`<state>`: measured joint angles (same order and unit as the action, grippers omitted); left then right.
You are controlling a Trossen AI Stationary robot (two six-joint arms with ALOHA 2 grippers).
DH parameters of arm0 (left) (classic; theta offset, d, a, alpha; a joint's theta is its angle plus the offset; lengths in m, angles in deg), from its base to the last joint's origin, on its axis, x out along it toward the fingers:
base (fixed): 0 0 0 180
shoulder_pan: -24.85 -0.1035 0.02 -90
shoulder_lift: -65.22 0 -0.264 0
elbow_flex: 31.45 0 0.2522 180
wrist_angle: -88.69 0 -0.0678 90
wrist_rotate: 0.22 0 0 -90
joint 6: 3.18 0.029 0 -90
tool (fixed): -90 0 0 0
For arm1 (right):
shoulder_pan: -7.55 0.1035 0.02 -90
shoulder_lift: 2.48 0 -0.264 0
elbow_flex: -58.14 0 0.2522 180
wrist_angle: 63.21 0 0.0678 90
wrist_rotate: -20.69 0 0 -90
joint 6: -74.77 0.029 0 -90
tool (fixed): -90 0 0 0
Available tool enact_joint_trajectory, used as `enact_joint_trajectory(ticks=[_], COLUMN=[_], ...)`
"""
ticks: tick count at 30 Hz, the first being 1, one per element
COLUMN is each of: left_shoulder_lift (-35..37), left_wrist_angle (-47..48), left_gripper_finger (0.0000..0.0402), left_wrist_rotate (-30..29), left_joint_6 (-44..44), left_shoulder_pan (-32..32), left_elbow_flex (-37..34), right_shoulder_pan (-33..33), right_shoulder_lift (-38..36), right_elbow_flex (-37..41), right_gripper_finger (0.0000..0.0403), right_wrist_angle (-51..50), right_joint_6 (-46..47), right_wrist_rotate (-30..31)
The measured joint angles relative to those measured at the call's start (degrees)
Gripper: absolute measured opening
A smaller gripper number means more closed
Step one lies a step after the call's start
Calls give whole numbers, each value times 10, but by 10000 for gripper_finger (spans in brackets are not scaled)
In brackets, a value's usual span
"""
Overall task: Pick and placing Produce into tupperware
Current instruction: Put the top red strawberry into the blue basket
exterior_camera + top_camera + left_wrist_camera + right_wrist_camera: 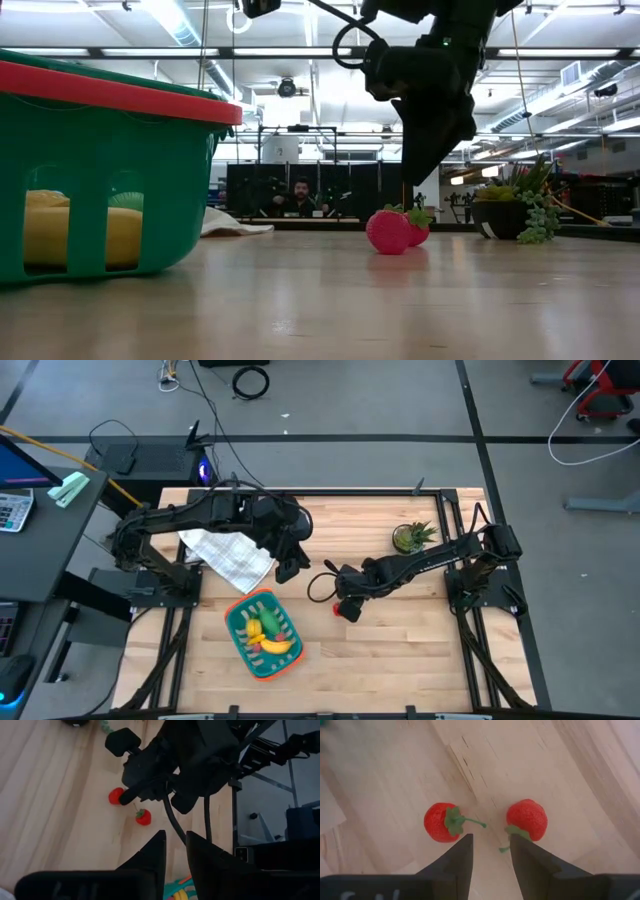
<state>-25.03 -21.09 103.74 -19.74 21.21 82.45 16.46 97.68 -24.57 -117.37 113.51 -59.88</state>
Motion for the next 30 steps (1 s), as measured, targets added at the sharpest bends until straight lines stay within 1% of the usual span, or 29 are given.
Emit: enact_joint_trajectory(ticks=[5, 8, 10, 14, 19, 22, 28, 30], left_shoulder_lift=[0, 0, 0, 0, 0, 0, 0, 0], left_wrist_angle=[0, 0, 0, 0, 0, 0, 0, 0], left_gripper_finger=[76, 82, 89, 107, 130, 143, 160, 162], left_wrist_rotate=[0, 0, 0, -4, -48, -61, -63, -63], left_joint_6=[40, 68, 65, 26, -24, -51, -113, -122], left_shoulder_pan=[-5, -5, -5, -4, -4, -4, 6, 12], left_elbow_flex=[0, 0, 0, 0, 0, 0, 0, 0], right_shoulder_pan=[0, 0, 0, 0, 12, 23, 38, 38], right_shoulder_lift=[0, 0, 0, 0, 0, 0, 0, 0], right_elbow_flex=[0, 0, 0, 0, 0, 0, 0, 0], right_gripper_finger=[138, 138, 138, 138, 138, 141, 153, 159], right_wrist_angle=[-1, -5, -7, -8, -9, -9, -9, -10], right_joint_6=[0, 2, 4, 34, 6, -15, -29, -35], right_wrist_rotate=[0, 1, 9, 21, 22, 26, 80, 82])
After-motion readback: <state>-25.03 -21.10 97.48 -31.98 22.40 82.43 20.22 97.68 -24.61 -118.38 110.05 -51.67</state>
